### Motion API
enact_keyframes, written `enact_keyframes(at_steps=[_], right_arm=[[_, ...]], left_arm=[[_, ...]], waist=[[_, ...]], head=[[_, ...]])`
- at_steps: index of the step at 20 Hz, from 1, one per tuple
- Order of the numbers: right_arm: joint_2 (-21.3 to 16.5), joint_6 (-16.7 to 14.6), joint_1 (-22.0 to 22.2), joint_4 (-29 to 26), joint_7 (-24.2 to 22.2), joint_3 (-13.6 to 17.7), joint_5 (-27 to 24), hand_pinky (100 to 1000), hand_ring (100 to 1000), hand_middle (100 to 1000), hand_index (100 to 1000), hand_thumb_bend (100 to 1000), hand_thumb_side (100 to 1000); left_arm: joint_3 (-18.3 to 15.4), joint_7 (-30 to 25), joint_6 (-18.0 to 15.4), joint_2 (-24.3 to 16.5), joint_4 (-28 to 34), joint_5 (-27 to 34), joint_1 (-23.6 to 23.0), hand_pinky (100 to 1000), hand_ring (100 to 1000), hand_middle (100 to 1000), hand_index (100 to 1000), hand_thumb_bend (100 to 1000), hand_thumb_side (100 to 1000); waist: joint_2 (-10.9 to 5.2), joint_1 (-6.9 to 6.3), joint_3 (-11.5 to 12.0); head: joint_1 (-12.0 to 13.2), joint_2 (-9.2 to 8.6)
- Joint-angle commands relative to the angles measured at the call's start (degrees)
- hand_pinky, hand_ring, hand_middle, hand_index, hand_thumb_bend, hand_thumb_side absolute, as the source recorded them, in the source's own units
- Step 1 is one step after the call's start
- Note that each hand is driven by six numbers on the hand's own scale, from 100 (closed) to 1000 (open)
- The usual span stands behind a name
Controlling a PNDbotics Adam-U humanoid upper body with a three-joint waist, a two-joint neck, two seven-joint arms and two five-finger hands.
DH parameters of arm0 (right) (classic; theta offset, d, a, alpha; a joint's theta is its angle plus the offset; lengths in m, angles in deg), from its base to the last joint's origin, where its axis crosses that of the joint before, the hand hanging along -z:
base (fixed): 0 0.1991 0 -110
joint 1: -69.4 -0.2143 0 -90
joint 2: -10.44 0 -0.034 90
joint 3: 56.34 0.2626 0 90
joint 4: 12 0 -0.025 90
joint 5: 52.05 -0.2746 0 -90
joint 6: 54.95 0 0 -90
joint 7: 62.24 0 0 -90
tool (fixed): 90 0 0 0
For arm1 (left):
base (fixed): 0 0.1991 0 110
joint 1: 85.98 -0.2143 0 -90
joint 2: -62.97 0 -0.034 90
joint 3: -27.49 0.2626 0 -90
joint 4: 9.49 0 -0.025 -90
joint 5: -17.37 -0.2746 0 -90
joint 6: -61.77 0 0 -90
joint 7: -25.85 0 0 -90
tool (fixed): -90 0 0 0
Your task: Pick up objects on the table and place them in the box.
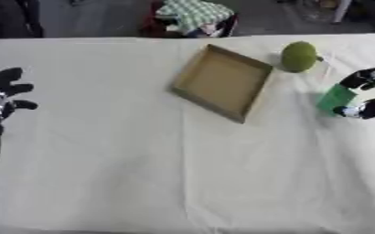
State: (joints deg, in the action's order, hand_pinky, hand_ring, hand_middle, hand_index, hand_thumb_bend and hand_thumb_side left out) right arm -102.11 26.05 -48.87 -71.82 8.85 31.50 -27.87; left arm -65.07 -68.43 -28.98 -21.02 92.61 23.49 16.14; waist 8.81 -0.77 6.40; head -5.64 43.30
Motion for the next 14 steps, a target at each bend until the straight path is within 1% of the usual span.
enact_keyframes(at_steps=[1,6,14], right_arm=[[-1.29,0.03,-1.08,0.01,1.72,0.50,1.28,840,801,640,756,475,206],[-0.66,-0.31,-1.31,0.88,3.51,0.39,2.37,840,801,653,779,463,217],[-0.05,-0.65,-1.72,2.06,3.90,0.01,3.24,839,793,650,797,448,211]], left_arm=[[0.02,-0.24,-0.17,-0.77,0.59,0.30,0.45,597,736,793,735,157,625],[0.05,-0.28,-0.17,-0.73,0.57,0.31,0.42,597,736,793,735,155,626],[0.05,-0.33,-0.18,-0.68,0.60,0.33,0.49,598,736,793,735,153,626]], waist=[[-0.87,0.05,0.01],[-0.89,0.03,0.09],[-0.90,0.06,0.25]], head=[[0.12,0.25],[0.14,0.28],[0.16,0.26]])
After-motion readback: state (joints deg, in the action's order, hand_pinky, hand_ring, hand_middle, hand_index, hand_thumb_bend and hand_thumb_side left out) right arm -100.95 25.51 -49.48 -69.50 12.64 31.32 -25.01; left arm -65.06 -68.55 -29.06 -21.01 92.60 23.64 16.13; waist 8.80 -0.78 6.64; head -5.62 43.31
